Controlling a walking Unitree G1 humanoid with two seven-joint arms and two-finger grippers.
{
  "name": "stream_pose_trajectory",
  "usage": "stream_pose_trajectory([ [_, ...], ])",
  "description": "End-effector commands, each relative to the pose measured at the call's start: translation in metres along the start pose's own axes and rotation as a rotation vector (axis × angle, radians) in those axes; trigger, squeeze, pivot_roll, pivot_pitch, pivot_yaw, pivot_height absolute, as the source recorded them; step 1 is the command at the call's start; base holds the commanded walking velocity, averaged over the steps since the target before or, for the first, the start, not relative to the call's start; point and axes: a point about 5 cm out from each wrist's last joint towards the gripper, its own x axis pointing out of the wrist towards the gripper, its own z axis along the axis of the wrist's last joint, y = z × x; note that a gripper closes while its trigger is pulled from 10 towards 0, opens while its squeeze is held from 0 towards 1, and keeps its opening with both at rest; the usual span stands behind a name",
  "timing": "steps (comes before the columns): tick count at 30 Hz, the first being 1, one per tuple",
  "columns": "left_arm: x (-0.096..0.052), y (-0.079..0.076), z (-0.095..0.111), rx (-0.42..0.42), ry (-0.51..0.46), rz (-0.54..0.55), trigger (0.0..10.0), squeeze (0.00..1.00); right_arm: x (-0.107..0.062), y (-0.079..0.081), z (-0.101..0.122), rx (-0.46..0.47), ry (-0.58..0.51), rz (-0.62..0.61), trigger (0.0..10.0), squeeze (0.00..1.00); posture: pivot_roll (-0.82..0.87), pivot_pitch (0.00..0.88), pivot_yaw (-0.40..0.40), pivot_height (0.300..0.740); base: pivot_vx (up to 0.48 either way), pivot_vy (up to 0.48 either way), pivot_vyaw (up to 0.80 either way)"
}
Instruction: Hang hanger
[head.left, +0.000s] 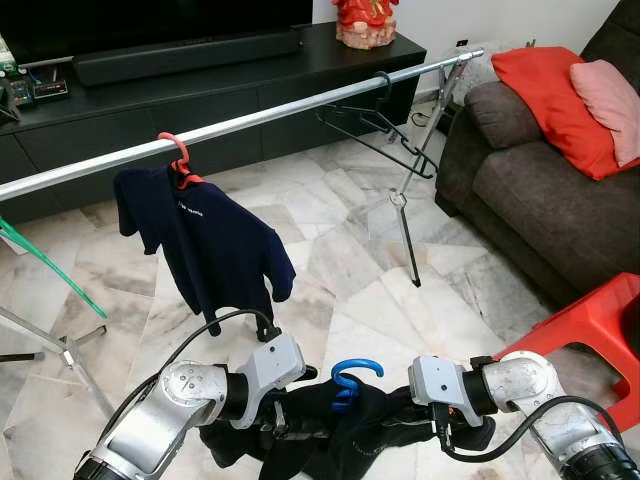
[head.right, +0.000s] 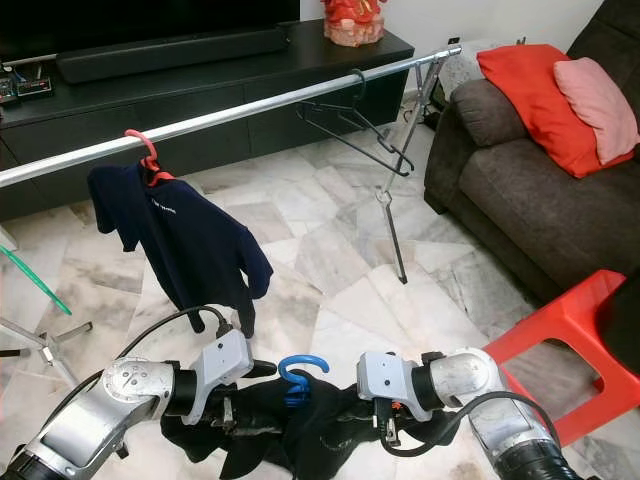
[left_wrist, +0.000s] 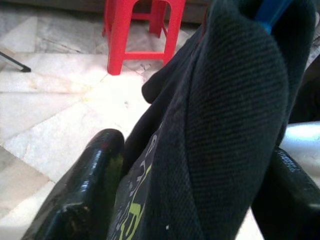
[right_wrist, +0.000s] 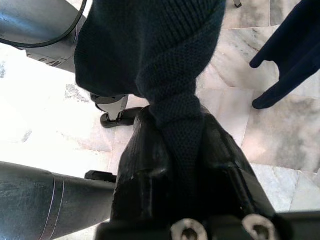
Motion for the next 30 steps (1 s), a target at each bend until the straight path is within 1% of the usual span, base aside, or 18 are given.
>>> stream_pose_trajectory([
  [1, 0.002, -0.004, -0.001, -0.013, -0.015, -0.017, 0.0, 0.00, -0.005, -0.009, 0.019, -0.053, -0.081, -0.032, 0.0, 0.00, 0.03, 0.183, -0.052, 0.740, 0.000, 0.000, 0.00],
  [7, 0.002, -0.003, -0.001, -0.002, -0.018, -0.011, 0.0, 0.00, -0.006, -0.013, 0.023, -0.047, -0.103, -0.044, 0.0, 0.00, 0.03, 0.186, -0.051, 0.740, 0.000, 0.000, 0.00],
  [12, 0.003, -0.006, 0.000, -0.003, -0.021, -0.037, 0.0, 0.00, -0.008, -0.016, 0.024, -0.042, -0.112, -0.063, 0.0, 0.00, 0.03, 0.186, -0.050, 0.740, 0.000, 0.000, 0.00],
  [14, 0.004, -0.005, -0.001, 0.003, -0.012, -0.020, 0.0, 0.00, -0.009, -0.018, 0.024, -0.046, -0.108, -0.081, 0.0, 0.00, 0.03, 0.186, -0.050, 0.740, 0.000, 0.000, 0.00],
  [18, 0.004, -0.008, -0.001, -0.009, -0.019, -0.043, 0.0, 0.00, -0.010, -0.020, 0.025, -0.042, -0.108, -0.089, 0.0, 0.00, 0.03, 0.185, -0.052, 0.740, 0.000, 0.000, 0.00],
  [30, 0.000, -0.011, 0.003, 0.000, -0.029, -0.082, 0.0, 0.00, -0.011, -0.023, 0.028, -0.046, -0.129, -0.105, 0.0, 0.00, 0.03, 0.182, -0.053, 0.740, 0.000, 0.000, 0.00],
])
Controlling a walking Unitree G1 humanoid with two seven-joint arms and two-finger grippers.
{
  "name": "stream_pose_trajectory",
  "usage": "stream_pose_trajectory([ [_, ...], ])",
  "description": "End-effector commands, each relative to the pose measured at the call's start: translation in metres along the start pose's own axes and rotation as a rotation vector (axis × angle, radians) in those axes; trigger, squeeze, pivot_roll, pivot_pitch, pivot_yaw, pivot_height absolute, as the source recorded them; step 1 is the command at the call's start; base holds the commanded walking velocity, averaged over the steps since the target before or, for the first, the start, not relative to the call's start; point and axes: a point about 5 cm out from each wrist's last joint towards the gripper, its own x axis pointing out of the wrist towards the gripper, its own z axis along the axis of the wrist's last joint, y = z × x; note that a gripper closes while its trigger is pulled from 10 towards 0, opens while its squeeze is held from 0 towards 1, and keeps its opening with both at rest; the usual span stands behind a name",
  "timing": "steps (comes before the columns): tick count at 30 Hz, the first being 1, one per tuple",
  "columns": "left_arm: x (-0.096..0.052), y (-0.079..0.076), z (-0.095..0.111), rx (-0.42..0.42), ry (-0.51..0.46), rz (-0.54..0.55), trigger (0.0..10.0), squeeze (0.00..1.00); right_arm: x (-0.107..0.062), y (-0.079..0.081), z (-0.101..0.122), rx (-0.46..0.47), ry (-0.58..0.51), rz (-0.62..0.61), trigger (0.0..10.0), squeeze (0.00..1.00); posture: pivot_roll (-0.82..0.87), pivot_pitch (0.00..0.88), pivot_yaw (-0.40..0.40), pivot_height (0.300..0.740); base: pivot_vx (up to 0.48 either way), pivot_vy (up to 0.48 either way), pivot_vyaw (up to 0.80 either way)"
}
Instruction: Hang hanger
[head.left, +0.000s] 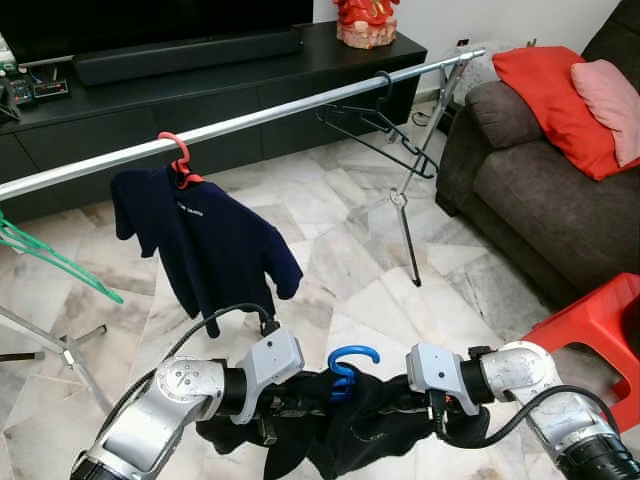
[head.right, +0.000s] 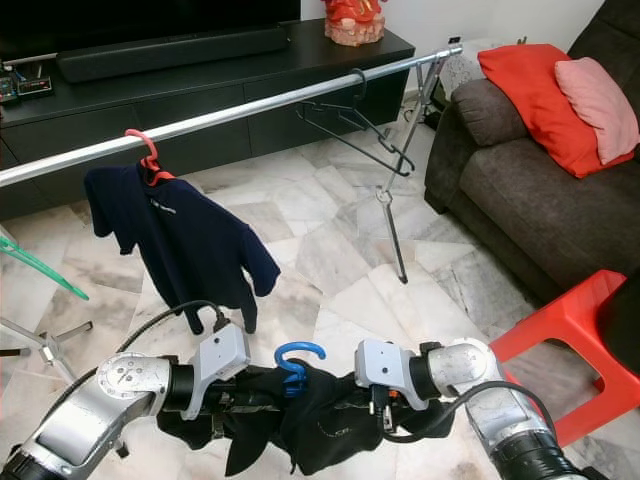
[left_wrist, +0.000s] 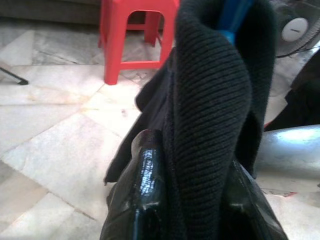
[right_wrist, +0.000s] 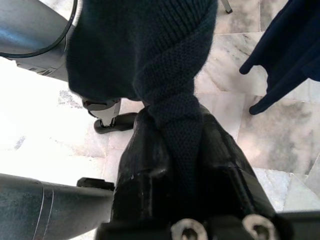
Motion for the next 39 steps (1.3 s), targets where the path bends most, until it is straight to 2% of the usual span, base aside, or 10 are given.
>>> stream_pose_trajectory([
  [1, 0.006, -0.010, -0.003, -0.026, -0.004, -0.053, 0.0, 0.00, -0.008, -0.014, 0.020, -0.043, -0.111, -0.077, 0.0, 0.00, 0.03, 0.182, -0.053, 0.740, 0.000, 0.000, 0.00],
  [10, 0.007, -0.012, -0.001, -0.028, -0.012, -0.061, 0.0, 0.00, -0.009, -0.015, 0.022, -0.039, -0.122, -0.081, 0.0, 0.00, 0.03, 0.185, -0.055, 0.740, 0.000, 0.000, 0.00],
  [11, 0.007, -0.013, -0.001, -0.029, -0.013, -0.061, 0.0, 0.00, -0.009, -0.015, 0.021, -0.037, -0.120, -0.084, 0.6, 0.00, 0.03, 0.185, -0.055, 0.740, 0.000, 0.000, 0.00],
  [12, 0.007, -0.013, -0.001, -0.030, -0.014, -0.060, 0.0, 0.00, -0.009, -0.016, 0.020, -0.022, -0.115, -0.085, 10.0, 0.00, 0.03, 0.185, -0.055, 0.740, 0.000, 0.000, 0.00],
  [14, 0.007, -0.013, -0.002, -0.031, -0.014, -0.059, 0.0, 0.00, -0.008, -0.015, 0.019, -0.007, -0.113, -0.081, 10.0, 0.00, 0.03, 0.185, -0.055, 0.740, 0.000, 0.000, 0.00],
  [15, 0.008, -0.012, -0.002, -0.031, -0.008, -0.048, 0.0, 0.00, -0.008, -0.016, 0.018, 0.003, -0.112, -0.081, 10.0, 0.35, 0.03, 0.185, -0.055, 0.740, 0.000, 0.000, 0.00],
  [16, 0.008, -0.012, -0.002, -0.031, -0.008, -0.048, 0.0, 0.00, -0.008, -0.016, 0.018, 0.003, -0.112, -0.081, 10.0, 0.35, 0.03, 0.185, -0.055, 0.740, 0.000, 0.000, 0.00],
  [17, 0.008, -0.010, -0.003, -0.025, -0.003, -0.030, 0.0, 0.00, -0.008, -0.016, 0.019, 0.008, -0.117, -0.071, 10.0, 1.00, 0.03, 0.185, -0.056, 0.740, 0.000, 0.000, 0.00],
  [32, 0.005, 0.003, -0.008, 0.006, -0.008, 0.108, 0.0, 0.00, -0.012, -0.011, 0.014, 0.019, -0.055, 0.005, 10.0, 1.00, 0.02, 0.172, -0.057, 0.740, 0.000, 0.000, 0.00],
  [39, 0.003, 0.006, -0.013, -0.002, -0.015, 0.159, 0.0, 0.00, -0.017, 0.000, -0.006, 0.017, 0.093, 0.077, 10.0, 1.00, 0.02, 0.161, -0.060, 0.740, 0.000, 0.000, 0.00],
])
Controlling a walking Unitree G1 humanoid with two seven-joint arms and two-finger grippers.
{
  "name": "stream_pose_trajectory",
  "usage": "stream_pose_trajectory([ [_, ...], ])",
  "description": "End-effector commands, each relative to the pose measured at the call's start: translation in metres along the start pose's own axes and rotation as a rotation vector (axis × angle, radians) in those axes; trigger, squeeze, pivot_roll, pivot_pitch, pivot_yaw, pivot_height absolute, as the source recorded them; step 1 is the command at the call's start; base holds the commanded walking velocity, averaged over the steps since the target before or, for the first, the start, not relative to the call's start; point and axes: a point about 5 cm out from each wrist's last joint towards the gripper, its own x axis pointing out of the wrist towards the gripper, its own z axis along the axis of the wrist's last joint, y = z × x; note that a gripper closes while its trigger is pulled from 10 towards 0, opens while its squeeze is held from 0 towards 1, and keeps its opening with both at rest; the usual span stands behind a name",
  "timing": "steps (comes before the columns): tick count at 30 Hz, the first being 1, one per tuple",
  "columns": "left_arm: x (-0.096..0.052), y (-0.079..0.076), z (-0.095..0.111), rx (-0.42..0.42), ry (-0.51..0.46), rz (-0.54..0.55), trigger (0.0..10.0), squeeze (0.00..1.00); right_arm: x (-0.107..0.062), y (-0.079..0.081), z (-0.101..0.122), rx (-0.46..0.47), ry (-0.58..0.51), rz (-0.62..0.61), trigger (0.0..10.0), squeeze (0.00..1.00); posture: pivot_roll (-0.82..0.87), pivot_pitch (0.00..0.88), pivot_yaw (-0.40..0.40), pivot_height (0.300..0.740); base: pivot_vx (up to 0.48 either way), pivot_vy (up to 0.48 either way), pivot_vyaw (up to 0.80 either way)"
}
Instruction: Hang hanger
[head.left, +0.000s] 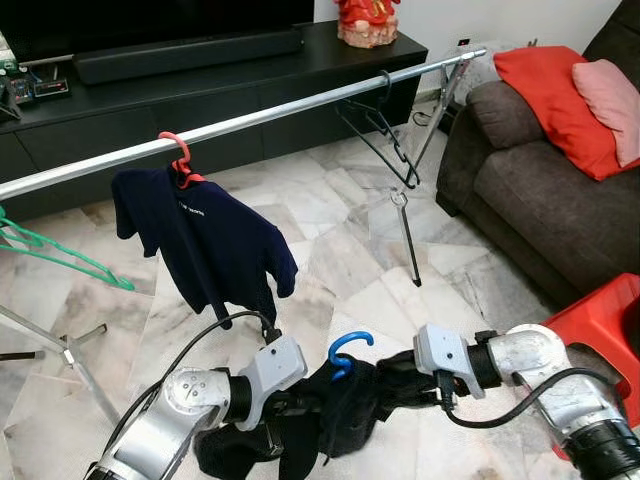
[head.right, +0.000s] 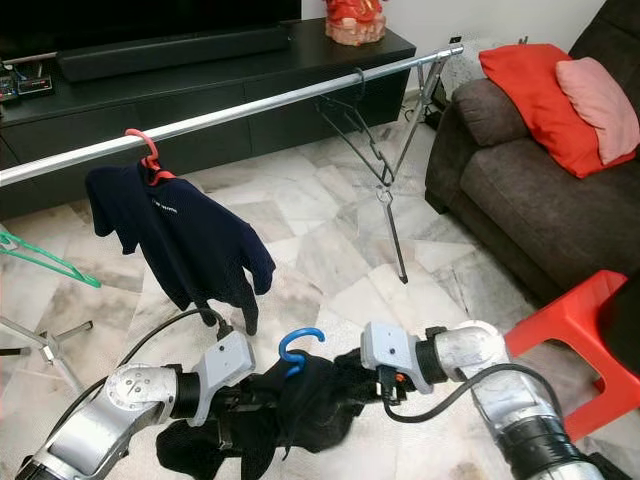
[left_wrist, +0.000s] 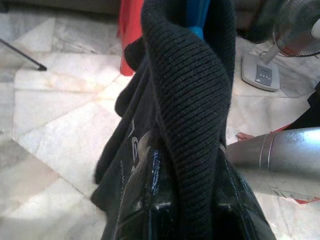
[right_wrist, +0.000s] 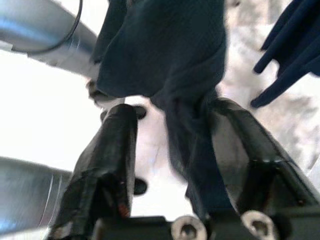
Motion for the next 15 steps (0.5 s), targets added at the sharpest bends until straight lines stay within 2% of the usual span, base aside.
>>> stream_pose_trajectory([
  [1, -0.005, 0.007, 0.005, 0.026, -0.041, 0.058, 0.0, 0.00, -0.001, 0.005, -0.010, 0.013, 0.047, 0.006, 10.0, 1.00, 0.02, 0.161, -0.060, 0.740, 0.000, 0.000, 0.00],
  [9, -0.009, 0.007, -0.008, 0.004, -0.039, 0.129, 0.0, 0.00, -0.009, -0.009, -0.004, 0.012, -0.029, -0.168, 10.0, 1.00, 0.01, 0.156, -0.055, 0.740, 0.000, 0.000, 0.00],
  [12, -0.012, 0.014, -0.015, -0.006, -0.042, 0.259, 0.0, 0.00, -0.020, -0.020, -0.002, 0.056, -0.082, -0.312, 10.0, 1.00, 0.01, 0.153, -0.057, 0.740, 0.000, 0.000, 0.00],
  [14, -0.014, 0.015, -0.022, -0.009, -0.034, 0.332, 0.0, 0.00, -0.026, -0.023, -0.003, 0.121, -0.181, -0.434, 10.0, 1.00, 0.01, 0.158, -0.060, 0.740, 0.000, 0.000, 0.00],
  [15, -0.015, 0.014, -0.024, -0.012, -0.032, 0.344, 0.0, 0.00, -0.027, -0.024, -0.004, 0.152, -0.210, -0.473, 10.0, 0.70, 0.01, 0.163, -0.058, 0.740, 0.000, 0.000, 0.00],
])
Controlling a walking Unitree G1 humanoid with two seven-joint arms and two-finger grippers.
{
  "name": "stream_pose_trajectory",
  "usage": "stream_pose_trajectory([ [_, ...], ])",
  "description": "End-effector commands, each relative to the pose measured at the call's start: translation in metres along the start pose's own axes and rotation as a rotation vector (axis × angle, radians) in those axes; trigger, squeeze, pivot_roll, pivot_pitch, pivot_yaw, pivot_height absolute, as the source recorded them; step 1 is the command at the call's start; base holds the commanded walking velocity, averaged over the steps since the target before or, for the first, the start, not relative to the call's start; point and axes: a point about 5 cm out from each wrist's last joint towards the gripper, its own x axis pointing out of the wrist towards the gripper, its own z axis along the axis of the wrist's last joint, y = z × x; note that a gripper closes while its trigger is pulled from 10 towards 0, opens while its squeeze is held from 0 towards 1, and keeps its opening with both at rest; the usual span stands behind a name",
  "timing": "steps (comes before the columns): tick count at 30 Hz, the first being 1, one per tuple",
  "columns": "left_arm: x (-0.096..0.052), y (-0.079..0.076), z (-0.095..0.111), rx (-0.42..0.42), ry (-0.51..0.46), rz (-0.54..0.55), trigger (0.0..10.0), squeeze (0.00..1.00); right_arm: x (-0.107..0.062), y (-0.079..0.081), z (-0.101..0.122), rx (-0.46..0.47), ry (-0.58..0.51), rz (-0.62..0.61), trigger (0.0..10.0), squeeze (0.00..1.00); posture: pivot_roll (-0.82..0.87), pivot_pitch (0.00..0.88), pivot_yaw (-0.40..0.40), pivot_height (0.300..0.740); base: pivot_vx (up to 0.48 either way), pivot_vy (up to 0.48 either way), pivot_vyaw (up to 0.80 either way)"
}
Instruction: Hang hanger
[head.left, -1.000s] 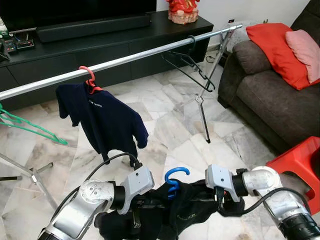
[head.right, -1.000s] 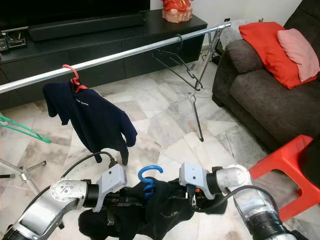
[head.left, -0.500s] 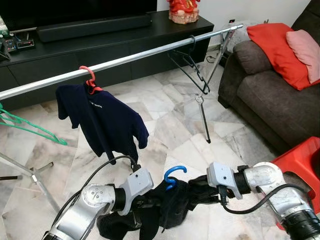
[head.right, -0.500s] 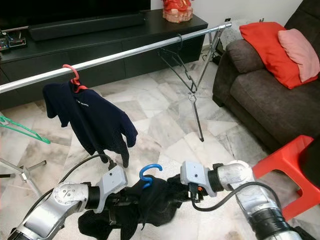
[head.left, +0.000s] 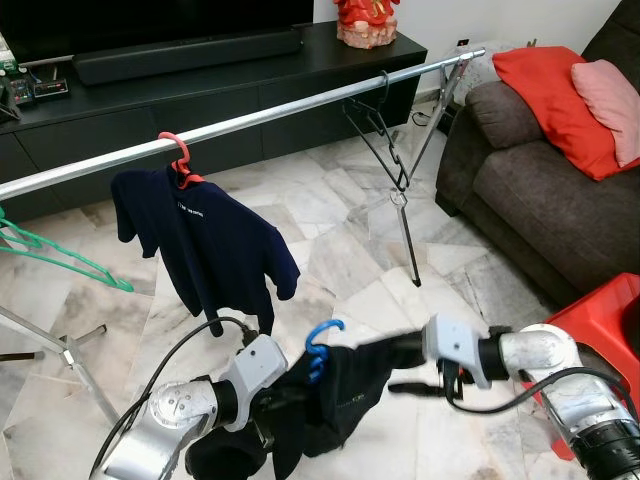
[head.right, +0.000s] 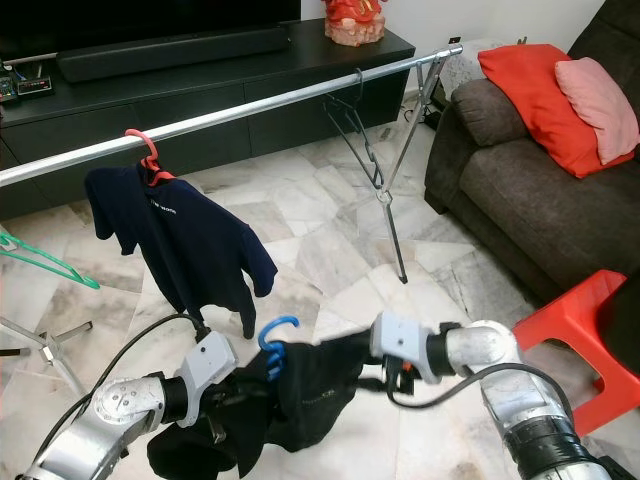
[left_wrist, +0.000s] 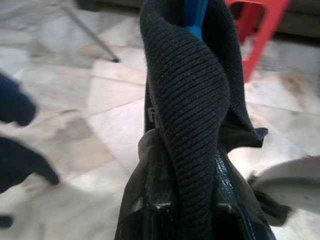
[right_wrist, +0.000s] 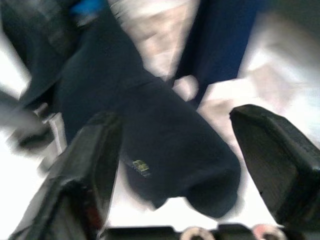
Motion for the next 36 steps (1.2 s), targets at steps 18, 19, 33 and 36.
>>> stream_pose_trajectory([
  [18, -0.046, -0.006, -0.020, -0.291, -0.159, 0.588, 10.0, 0.00, 0.018, 0.127, -0.164, 1.015, 0.371, -0.790, 10.0, 0.00, 0.01, 0.142, -0.037, 0.740, 0.000, 0.000, 0.00],
  [19, -0.050, -0.008, -0.020, -0.295, -0.162, 0.602, 10.0, 0.00, 0.015, 0.138, -0.171, 1.076, 0.399, -0.832, 10.0, 0.00, 0.01, 0.142, -0.037, 0.740, 0.000, 0.000, 0.00],
  [33, -0.069, -0.015, -0.027, -0.359, -0.109, 0.757, 10.0, 0.00, 0.007, 0.191, -0.190, 1.162, 0.564, -0.881, 10.0, 0.00, 0.02, 0.167, -0.021, 0.740, 0.122, 0.000, 0.04],
  [36, -0.069, -0.015, -0.026, -0.364, -0.112, 0.775, 10.0, 0.00, 0.008, 0.187, -0.189, 1.143, 0.556, -0.874, 10.0, 0.00, 0.02, 0.162, -0.025, 0.740, 0.342, 0.000, 0.71],
])
